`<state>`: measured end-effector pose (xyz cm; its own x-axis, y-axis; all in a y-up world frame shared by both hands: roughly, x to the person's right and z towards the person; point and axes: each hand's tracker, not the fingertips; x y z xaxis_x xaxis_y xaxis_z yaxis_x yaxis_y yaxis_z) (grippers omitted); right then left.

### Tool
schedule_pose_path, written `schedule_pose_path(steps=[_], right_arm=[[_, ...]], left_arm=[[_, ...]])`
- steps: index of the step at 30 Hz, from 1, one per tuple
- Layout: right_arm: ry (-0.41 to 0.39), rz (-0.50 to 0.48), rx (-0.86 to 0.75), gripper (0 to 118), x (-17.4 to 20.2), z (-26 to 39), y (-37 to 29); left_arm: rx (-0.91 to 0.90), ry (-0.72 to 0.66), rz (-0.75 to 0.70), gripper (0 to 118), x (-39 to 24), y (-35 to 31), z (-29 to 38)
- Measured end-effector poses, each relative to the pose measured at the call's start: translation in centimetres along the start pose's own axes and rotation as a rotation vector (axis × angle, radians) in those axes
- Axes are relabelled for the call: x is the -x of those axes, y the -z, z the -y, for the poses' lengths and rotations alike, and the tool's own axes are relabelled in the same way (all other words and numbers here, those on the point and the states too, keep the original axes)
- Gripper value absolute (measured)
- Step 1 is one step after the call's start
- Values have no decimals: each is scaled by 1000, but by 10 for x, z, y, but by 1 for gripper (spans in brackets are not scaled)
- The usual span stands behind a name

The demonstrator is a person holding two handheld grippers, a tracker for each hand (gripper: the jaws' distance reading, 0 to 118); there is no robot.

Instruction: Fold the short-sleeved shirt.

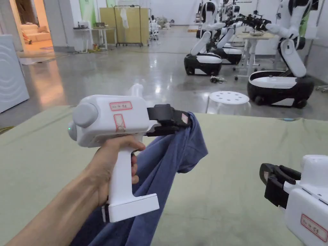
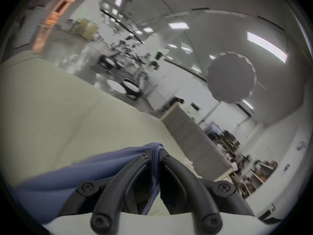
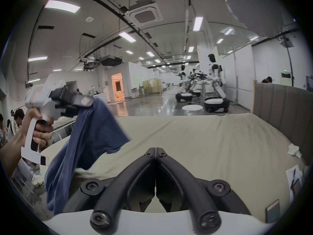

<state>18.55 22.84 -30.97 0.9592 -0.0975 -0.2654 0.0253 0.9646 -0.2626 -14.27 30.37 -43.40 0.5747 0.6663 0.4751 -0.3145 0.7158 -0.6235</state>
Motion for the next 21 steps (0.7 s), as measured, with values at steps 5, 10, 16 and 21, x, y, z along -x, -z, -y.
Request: schedule_pose_path(steps=[5, 10, 16, 21], right_arm=[[13, 141, -36, 3, -53, -6, -23], [47, 229, 0, 3, -102, 8, -33], [70, 276, 86, 3, -129, 32, -30], [51, 295, 116, 3, -141, 41, -29]], left_arm=[[123, 58, 152, 7, -57, 118, 23], [252, 86, 9, 7, -45, 210, 102], [548, 88, -177, 7, 2, 278, 243], [471, 117, -167, 47, 13, 248, 260]])
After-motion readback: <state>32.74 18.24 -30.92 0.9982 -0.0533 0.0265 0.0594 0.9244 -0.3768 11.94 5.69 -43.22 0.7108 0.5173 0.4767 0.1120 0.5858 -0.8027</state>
